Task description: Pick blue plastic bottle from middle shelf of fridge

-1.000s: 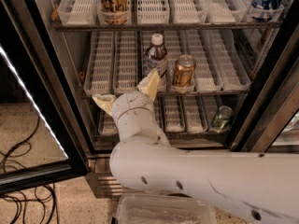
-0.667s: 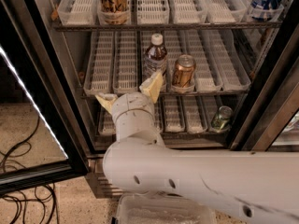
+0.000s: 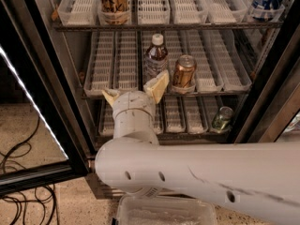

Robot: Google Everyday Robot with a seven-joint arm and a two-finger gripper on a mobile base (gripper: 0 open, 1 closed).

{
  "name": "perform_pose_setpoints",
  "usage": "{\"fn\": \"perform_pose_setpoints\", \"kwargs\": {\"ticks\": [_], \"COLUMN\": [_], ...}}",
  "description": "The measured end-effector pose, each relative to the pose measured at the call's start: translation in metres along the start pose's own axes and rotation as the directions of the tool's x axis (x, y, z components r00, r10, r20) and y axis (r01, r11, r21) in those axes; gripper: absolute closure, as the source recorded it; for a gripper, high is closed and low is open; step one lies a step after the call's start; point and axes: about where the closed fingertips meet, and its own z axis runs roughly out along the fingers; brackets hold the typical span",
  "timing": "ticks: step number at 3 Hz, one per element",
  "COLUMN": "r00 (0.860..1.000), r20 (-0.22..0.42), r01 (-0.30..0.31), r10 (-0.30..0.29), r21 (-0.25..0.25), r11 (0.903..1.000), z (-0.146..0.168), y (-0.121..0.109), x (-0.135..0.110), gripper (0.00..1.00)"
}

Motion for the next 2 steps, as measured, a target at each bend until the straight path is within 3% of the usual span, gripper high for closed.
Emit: {"fn": "perform_pose_setpoints", "kwargs": {"ticks": [2], "r00": [0.998], "r20": [0.033], "r01": [-0.053], "r10": [0.050], "r21": [0.069], "r11": [0.9963], "z": [0.0121], "y": [-0.0128], "x": [-0.0031], "gripper": [0.05]}}
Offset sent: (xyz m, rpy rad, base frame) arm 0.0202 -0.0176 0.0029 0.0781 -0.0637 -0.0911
